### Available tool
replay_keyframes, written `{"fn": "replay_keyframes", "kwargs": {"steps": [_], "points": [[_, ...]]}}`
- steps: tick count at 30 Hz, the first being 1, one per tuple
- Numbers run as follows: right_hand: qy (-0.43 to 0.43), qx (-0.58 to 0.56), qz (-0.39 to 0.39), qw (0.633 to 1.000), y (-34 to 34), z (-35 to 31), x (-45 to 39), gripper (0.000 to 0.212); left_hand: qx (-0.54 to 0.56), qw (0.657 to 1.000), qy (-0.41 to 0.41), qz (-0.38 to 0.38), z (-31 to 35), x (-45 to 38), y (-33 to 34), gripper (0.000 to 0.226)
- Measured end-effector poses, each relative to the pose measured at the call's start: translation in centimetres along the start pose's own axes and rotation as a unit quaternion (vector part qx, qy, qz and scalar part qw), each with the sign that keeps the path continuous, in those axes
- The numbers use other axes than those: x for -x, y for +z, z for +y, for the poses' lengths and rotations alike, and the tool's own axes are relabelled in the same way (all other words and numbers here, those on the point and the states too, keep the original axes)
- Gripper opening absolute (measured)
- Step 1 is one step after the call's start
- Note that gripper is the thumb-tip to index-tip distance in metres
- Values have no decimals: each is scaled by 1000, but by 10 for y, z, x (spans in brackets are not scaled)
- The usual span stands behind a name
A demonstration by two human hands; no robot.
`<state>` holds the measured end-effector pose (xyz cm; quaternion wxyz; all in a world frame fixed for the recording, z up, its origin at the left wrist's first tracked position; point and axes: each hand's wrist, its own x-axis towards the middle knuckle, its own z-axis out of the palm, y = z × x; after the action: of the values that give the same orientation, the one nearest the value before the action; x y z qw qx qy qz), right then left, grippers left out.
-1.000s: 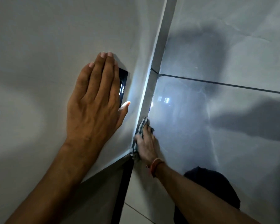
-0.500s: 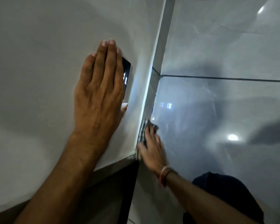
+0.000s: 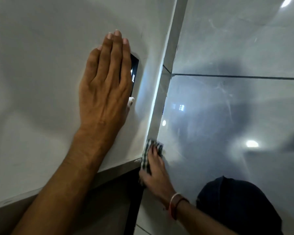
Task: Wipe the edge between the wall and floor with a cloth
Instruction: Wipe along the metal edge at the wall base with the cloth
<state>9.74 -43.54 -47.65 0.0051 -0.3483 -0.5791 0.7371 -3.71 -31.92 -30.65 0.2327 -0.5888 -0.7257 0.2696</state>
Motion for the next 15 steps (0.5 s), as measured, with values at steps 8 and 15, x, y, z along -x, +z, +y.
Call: {"fn": "replay_keyframes", "kwargs": {"steps": [8, 15], "points": [[-9, 4, 58, 998, -56, -25, -81, 95, -16, 1000, 3, -13, -2, 0, -3, 105], [-16, -23, -54, 998, 0, 20, -16, 101, -29, 999, 15, -8, -2, 1, -3, 111]]}}
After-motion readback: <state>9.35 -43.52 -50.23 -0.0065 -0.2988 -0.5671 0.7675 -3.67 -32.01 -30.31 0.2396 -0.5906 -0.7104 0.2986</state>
